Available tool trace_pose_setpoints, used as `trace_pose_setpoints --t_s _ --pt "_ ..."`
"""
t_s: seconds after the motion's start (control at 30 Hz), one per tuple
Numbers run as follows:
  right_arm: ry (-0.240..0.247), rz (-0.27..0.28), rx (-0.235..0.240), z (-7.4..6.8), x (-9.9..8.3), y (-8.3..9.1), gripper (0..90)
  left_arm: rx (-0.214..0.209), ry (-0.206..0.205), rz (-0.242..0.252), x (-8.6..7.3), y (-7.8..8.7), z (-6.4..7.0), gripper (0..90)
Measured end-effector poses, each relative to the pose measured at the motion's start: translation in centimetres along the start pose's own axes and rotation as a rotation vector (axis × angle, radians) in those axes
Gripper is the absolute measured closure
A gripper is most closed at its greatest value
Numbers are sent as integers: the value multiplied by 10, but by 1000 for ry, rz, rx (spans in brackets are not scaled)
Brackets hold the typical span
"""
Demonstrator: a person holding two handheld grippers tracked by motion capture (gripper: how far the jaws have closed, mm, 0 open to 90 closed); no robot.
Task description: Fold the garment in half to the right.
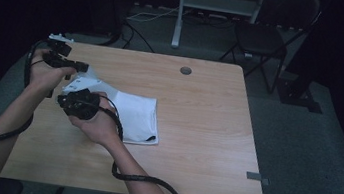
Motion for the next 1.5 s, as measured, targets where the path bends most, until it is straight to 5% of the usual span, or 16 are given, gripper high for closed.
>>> trace_pose_setpoints --t_s 0.5,1.5 --pt "5 4 0 0 4 0 797 5 -3 3 3 4 0 857" --pt "-23 40 -30 8 9 22 797 8 -34 17 17 9 24 857"
Point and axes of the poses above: each handheld gripper's, and its own axes: y roughly backward along the jaws, x roughly out of its top, z roughly to its right, the point moved 7 cm from there along -y, roughly forward along the jaws, and after that the axes turned 15 degrees about y, right-handed, at the moved point
